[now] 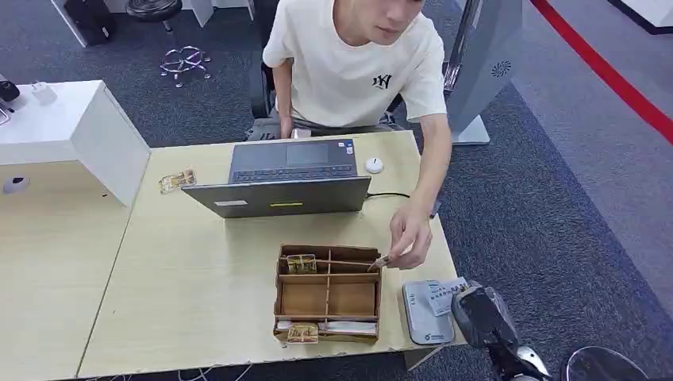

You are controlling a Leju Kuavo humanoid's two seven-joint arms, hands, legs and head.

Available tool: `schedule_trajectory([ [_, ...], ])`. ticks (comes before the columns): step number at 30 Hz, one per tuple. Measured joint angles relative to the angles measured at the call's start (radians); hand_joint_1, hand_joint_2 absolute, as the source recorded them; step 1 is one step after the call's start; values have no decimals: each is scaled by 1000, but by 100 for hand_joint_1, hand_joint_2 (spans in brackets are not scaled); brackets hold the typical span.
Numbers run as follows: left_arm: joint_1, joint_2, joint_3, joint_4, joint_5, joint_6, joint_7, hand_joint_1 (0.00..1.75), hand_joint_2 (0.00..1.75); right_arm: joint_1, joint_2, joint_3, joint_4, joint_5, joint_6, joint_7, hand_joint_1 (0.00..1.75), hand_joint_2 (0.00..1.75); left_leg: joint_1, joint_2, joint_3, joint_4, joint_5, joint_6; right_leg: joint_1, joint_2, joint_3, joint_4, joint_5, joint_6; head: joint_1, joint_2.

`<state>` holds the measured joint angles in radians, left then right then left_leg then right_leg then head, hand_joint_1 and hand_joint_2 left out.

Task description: Pass the card to the sensor for recognition and then transmit it.

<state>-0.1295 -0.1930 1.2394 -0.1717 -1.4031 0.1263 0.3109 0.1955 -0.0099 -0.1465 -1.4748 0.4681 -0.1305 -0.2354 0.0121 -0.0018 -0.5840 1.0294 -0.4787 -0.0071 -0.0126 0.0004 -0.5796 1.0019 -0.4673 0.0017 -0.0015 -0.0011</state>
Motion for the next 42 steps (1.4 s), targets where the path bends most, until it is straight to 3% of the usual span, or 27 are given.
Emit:
schedule_trajectory([
  [42, 0, 0, 10, 0, 6, 0, 2, 0, 0, -52, -20, 28, 116, 107, -1, 30, 175, 175, 0, 0, 2, 1, 0, 0, 0, 0, 3, 0, 0, 0, 0, 0],
])
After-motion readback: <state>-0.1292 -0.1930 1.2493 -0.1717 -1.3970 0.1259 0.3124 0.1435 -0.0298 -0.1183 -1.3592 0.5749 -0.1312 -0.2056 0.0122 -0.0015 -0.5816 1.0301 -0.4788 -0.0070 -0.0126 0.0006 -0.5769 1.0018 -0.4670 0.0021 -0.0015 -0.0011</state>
